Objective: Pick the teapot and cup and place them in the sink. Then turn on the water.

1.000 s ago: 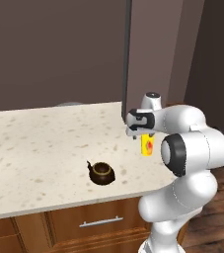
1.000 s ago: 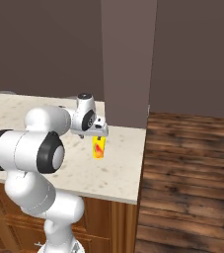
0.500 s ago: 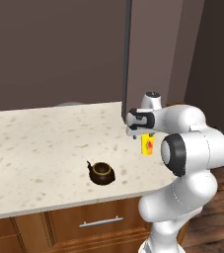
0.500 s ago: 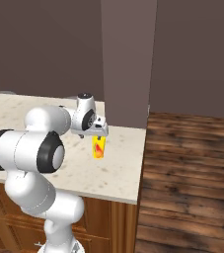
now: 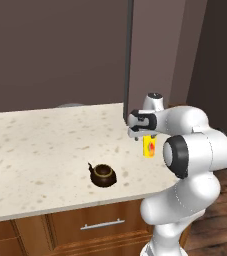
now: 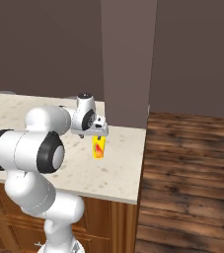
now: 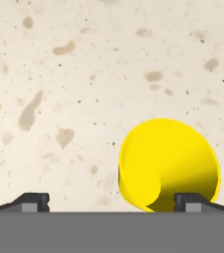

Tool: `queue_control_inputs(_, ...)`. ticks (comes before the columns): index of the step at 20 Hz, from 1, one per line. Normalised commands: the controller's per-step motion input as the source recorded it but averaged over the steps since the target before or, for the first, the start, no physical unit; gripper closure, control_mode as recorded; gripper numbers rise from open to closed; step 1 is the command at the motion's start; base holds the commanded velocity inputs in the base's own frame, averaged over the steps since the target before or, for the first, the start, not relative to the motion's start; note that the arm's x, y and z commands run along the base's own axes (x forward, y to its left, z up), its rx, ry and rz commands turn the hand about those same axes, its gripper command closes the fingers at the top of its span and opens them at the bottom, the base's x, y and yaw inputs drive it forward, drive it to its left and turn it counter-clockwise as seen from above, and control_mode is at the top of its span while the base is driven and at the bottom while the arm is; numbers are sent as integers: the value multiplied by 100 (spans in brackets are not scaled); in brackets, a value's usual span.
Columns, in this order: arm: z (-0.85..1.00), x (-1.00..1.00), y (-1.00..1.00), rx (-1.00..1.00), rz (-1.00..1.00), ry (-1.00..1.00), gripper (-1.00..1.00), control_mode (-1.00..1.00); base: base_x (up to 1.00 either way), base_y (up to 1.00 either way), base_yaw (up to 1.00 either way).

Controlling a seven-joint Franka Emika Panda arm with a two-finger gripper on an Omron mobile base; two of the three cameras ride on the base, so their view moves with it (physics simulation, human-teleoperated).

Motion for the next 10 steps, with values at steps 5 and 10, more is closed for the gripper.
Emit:
queue_control_inputs(5,0,-7,0,0,0,0,-100,-100,0,0,0)
queue_control_inputs(10,0,-20,0,0,0,0,-100,-100,0,0,0)
